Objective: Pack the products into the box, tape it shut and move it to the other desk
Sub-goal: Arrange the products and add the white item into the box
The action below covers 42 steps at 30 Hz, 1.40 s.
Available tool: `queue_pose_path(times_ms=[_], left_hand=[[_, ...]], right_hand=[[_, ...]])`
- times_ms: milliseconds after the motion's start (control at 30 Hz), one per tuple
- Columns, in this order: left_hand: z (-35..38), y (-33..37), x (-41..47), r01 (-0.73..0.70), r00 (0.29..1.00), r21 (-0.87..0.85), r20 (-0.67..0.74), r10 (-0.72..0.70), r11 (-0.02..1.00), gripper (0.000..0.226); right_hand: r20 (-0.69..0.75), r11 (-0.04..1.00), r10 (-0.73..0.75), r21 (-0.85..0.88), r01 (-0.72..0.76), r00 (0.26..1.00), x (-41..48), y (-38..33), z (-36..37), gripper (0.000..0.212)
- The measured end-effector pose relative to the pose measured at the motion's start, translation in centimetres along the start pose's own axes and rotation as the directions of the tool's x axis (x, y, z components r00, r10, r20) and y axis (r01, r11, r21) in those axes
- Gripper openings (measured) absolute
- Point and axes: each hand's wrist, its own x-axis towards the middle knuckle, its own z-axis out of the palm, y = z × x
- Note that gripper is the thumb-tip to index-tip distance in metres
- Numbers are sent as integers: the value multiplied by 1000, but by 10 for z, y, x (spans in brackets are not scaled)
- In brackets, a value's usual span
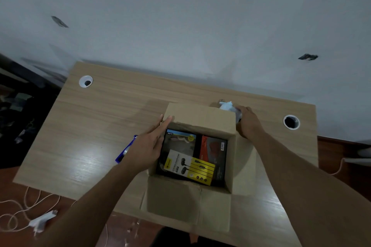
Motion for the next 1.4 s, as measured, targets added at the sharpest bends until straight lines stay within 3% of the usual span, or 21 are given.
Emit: queue_pose_path(times_ms=[267, 533, 767, 1033, 1267, 1400], left_hand=[[0, 13, -3, 63, 998, -36, 19, -62, 997, 75], [8, 15, -13, 56, 998, -45, -7, -56, 997, 78], [6, 19, -12, 75, 997, -154, -13, -78, 985, 79], [7, 20, 12, 45, 999, -78, -13, -46, 996, 81], [7, 13, 9, 35, 999, -112, 3, -35, 993, 85], [5, 7, -1, 130, 991, -197, -17, -136, 972, 105]], right_hand=[[-167, 988, 33, 153, -8, 985, -20, -2, -50, 84], [-251, 982, -25, 177, 71, 968, -70, -26, -102, 80], [-154, 965, -132, 207, 162, 979, -127, -54, -96, 80], [-4, 937, -215, 280, 208, 977, -155, -67, -45, 90], [64, 968, -225, 125, 216, 972, -156, -59, 3, 84], [76, 980, -195, 62, 190, 978, -150, -56, 18, 82]])
